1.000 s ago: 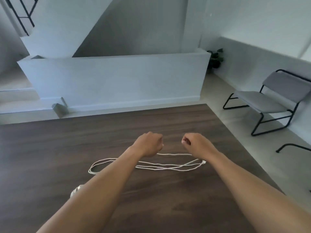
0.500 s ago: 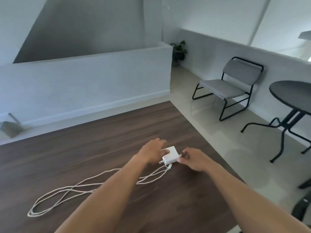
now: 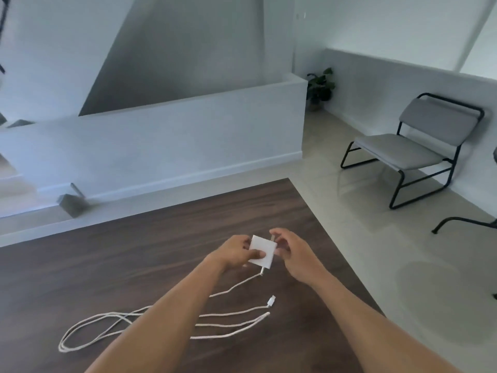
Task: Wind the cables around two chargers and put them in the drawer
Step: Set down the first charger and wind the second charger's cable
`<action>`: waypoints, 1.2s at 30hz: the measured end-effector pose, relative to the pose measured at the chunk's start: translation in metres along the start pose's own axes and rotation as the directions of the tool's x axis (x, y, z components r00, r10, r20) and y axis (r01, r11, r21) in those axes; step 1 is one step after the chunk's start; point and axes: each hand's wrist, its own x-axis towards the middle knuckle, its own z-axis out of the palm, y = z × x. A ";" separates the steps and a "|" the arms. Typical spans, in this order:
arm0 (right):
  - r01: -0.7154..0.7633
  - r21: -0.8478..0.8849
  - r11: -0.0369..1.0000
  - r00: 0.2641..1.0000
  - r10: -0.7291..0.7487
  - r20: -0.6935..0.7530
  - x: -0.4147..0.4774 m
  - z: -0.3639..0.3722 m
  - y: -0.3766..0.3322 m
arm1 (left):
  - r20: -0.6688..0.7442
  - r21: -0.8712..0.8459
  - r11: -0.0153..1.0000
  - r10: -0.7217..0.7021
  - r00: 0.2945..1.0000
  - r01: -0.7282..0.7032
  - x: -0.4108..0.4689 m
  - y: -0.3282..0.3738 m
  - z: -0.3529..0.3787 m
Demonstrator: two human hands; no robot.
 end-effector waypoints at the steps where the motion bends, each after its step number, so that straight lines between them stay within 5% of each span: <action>1: -0.021 0.080 0.997 0.999 0.025 -0.039 0.006 -0.003 -0.008 | -0.028 -0.061 0.998 0.019 0.999 -0.020 -0.002 0.008 -0.010; 4: -0.119 0.327 0.938 0.992 0.126 0.000 0.025 -0.005 -0.032 | -0.184 -0.132 0.987 0.063 0.981 -0.088 -0.006 0.035 -0.041; 8: -0.067 0.417 0.907 0.989 0.006 0.144 0.029 0.004 -0.076 | -0.349 -0.238 0.957 0.075 0.934 -0.166 -0.018 0.069 -0.085; 17: 0.050 0.623 0.781 0.971 -0.185 0.154 0.049 0.030 -0.179 | -0.459 -0.367 0.839 0.213 0.862 -0.402 -0.077 0.099 -0.169; 21: 0.249 0.276 0.928 0.952 -0.287 0.104 0.055 0.036 -0.206 | -0.456 -0.303 0.830 0.305 0.836 -0.468 -0.114 0.095 -0.205; 24: 0.353 0.068 0.933 0.927 -0.359 0.110 0.062 0.033 -0.228 | -0.413 -0.215 0.839 0.386 0.825 -0.500 -0.139 0.083 -0.224; 30: 0.470 -0.292 0.833 0.873 -0.390 0.293 0.073 0.012 -0.278 | -0.293 -0.025 0.872 0.462 0.837 -0.490 -0.179 0.049 -0.254; 36: 0.573 -0.454 0.682 0.817 -0.429 0.385 0.073 0.005 -0.330 | -0.201 0.116 0.889 0.457 0.867 -0.442 -0.193 0.031 -0.270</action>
